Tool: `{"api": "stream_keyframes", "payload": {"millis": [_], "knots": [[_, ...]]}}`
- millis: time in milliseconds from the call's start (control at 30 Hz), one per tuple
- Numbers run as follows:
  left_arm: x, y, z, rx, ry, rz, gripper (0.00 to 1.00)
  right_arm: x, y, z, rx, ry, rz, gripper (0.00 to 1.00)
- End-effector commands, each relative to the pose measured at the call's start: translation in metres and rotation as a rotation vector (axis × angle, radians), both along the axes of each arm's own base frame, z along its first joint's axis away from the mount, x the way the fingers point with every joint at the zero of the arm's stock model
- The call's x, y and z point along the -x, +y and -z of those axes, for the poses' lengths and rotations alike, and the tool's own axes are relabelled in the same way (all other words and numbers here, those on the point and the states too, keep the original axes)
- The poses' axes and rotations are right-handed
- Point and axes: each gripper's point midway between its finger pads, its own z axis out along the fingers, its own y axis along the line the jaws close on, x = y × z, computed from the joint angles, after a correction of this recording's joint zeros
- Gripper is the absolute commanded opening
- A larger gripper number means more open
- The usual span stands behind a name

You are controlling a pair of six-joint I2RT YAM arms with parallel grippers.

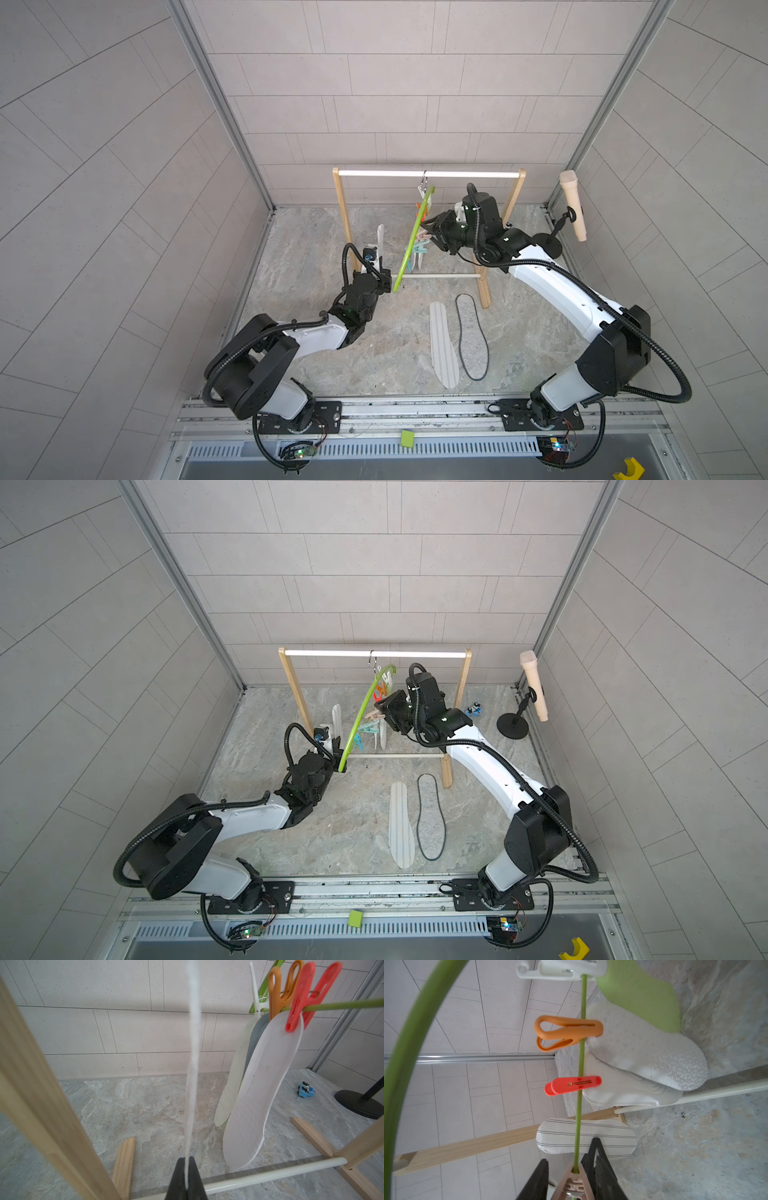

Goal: Take the shoe insoles off the hanger
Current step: Open the clamp at the hanger.

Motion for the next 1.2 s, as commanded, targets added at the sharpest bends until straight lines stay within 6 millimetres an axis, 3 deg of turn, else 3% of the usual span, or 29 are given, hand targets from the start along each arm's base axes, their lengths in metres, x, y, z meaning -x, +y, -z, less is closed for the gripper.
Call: {"api": "stream_keyframes", "payload": {"millis": [0,200,367,733,1167], "knots": [[0.007,0.004,-0.002,0.023,0.012,0.011,0.0,-0.002,0.0,-0.007,-0.013,-0.015,0.01,0.55],[0.022,0.008,-0.004,0.041,0.052,0.039,0.0,0.004,-0.014,-0.008,0.037,-0.022,0.026,0.69],[0.037,0.012,-0.002,0.066,0.099,0.068,0.0,0.011,-0.036,-0.004,0.062,-0.023,0.06,0.73],[0.066,0.022,-0.009,0.117,0.199,0.103,0.0,0.035,-0.071,-0.013,0.148,-0.072,0.08,0.74],[0.083,0.026,-0.032,0.159,0.288,0.119,0.0,0.071,-0.118,-0.023,0.283,-0.163,0.121,0.7]]}}
